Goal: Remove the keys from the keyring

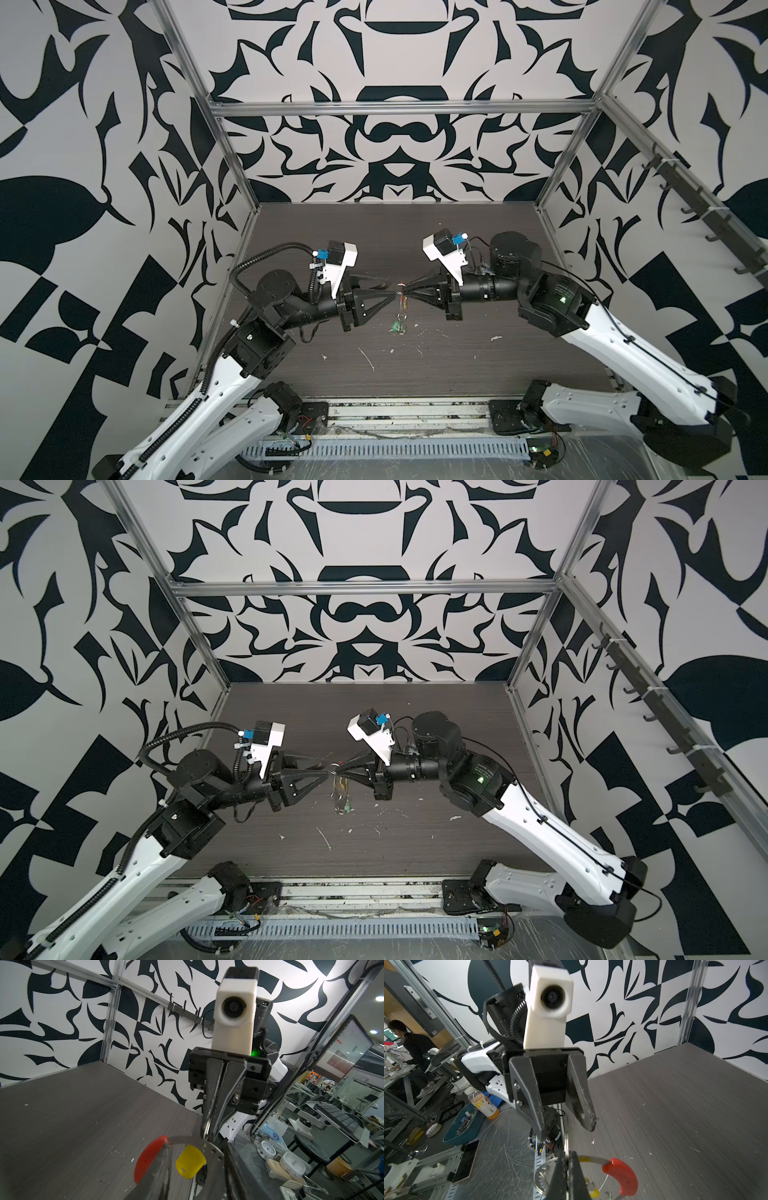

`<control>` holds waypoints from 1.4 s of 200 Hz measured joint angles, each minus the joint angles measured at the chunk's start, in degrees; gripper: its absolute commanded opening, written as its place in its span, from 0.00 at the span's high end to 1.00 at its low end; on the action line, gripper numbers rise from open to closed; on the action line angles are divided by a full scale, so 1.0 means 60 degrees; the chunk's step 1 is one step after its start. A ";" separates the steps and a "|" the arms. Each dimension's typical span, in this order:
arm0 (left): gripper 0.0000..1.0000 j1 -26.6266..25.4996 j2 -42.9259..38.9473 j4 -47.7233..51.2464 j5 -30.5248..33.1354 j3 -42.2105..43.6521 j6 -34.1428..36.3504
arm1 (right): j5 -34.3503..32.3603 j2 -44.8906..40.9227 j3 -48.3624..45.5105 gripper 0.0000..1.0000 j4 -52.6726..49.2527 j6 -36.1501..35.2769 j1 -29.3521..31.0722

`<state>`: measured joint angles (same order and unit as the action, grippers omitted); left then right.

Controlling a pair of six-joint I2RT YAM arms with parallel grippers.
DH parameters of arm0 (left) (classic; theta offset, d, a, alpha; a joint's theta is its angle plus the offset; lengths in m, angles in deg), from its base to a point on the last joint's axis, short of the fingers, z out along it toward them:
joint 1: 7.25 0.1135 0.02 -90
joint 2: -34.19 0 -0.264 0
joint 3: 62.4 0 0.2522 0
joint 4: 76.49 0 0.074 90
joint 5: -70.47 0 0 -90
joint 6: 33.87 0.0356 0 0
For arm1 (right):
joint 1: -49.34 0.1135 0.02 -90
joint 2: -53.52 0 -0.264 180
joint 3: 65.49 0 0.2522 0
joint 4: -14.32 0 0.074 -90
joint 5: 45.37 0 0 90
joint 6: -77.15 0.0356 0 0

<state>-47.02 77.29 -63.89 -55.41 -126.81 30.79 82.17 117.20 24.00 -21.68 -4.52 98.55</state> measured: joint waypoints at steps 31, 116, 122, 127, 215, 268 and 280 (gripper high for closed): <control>0.61 0.0000 0.0495 0.1231 -0.0339 -0.0834 0.0382 | 0.0091 0.0379 0.0776 1.00 -0.1257 -0.0459 0.0000; 0.86 -0.0004 0.1071 0.2524 -0.0754 -0.1271 0.0809 | 0.0149 0.0922 0.1290 1.00 -0.2572 -0.0794 0.0000; 0.88 -0.0004 0.1071 0.2532 -0.0780 -0.1271 0.0831 | 0.0135 0.0922 0.1300 1.00 -0.2608 -0.0798 0.0000; 0.90 -0.0007 0.1075 0.2539 -0.0790 -0.1271 0.0852 | 0.0131 0.0922 0.1304 1.00 -0.2634 -0.0805 0.0000; 1.00 -0.0004 0.0871 0.1519 -0.1042 -0.0798 0.0586 | 0.0135 0.0918 0.1381 0.99 -0.2554 -0.0590 -0.0018; 1.00 -0.0004 0.0546 0.0004 -0.0878 0.0036 -0.0076 | -0.0109 0.0390 0.0594 0.64 -0.1322 -0.0390 -0.0007; 1.00 -0.0004 0.0543 -0.0157 -0.0834 0.0124 -0.0171 | -0.0186 0.0127 0.0302 0.61 -0.0980 -0.0353 -0.0007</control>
<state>-47.04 80.54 -64.83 -60.42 -126.07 29.76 81.06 117.97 25.81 -27.56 -6.64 98.50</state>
